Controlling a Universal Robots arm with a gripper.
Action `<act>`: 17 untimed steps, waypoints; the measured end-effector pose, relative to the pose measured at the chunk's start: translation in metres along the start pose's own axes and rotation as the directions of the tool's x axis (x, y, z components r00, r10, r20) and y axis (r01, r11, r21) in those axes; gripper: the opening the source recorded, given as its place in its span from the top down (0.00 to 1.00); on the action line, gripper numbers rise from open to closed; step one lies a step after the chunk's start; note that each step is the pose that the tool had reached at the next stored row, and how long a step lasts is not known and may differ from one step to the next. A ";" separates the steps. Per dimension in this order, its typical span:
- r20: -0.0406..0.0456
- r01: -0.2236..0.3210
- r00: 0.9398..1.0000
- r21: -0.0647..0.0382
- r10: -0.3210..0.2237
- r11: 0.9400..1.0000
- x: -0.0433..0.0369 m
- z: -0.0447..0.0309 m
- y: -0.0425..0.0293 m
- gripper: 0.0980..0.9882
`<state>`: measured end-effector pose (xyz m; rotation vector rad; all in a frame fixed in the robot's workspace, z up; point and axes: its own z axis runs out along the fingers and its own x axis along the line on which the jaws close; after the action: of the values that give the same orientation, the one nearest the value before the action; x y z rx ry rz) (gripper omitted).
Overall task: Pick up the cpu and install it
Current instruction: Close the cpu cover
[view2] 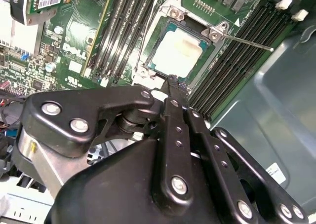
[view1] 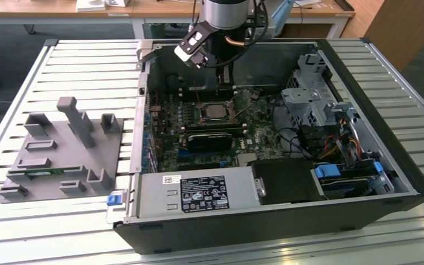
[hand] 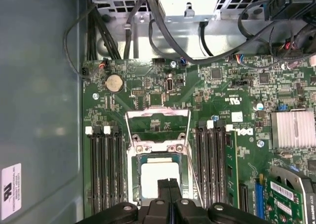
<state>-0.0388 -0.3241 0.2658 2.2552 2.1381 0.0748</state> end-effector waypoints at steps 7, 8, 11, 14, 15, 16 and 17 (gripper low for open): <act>0.000 0.000 1.000 0.000 0.000 1.000 0.0001 -0.0014 0.0025 0.99; 0.000 0.000 1.000 0.000 0.000 1.000 0.0002 -0.0013 0.0036 0.99; 0.000 0.000 1.000 0.000 0.000 1.000 0.0004 -0.0012 0.0069 0.99; 0.000 0.000 1.000 0.000 0.000 1.000 0.0006 -0.0008 0.0114 0.99; -0.001 0.000 1.000 0.000 0.000 1.000 0.0007 -0.0007 0.0132 0.99; -0.001 0.000 1.000 0.000 0.000 1.000 0.0007 -0.0006 0.0147 0.99; -0.002 0.000 1.000 0.000 0.000 1.000 0.0008 -0.0005 0.0161 0.99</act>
<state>-0.0227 -0.3242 0.2672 2.2563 2.1391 0.0770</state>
